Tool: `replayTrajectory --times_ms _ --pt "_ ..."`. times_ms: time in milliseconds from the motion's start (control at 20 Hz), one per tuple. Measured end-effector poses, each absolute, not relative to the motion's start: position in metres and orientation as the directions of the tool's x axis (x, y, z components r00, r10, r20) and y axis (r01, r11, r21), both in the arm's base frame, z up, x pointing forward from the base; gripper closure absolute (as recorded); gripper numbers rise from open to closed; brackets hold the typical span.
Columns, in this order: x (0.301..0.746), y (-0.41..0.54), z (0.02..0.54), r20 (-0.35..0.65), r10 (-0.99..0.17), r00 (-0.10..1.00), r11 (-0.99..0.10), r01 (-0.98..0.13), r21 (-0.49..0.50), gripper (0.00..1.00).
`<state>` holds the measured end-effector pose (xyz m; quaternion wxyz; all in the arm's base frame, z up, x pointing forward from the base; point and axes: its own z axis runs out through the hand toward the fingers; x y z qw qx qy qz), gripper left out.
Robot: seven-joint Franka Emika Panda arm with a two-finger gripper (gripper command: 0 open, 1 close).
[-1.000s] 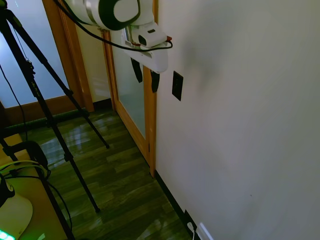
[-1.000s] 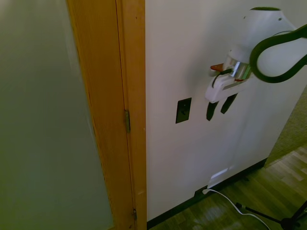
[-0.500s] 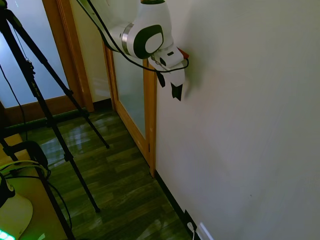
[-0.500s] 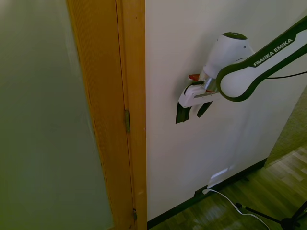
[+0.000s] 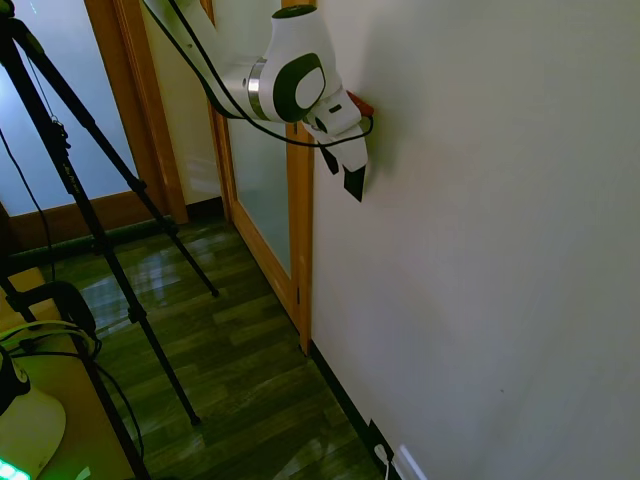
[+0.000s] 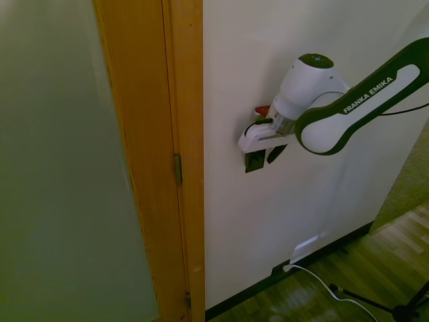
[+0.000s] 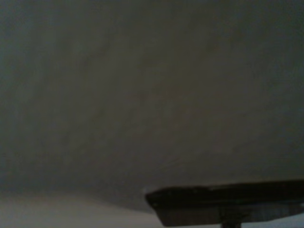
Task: Turn on the light
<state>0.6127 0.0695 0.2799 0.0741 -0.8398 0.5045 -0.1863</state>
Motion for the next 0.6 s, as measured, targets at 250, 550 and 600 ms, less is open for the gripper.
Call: replayTrajectory --times_ms 250,550,600 --pt "0.6127 0.0638 0.2805 0.252 -0.883 0.395 -0.462 -0.826 -0.322 1.00" --pt "0.6127 0.0658 0.2815 0.261 -0.882 0.392 -0.463 -0.824 -0.327 1.00" --pt "0.6128 0.0658 0.2816 0.261 -0.882 0.391 -0.463 -0.824 -0.328 1.00"
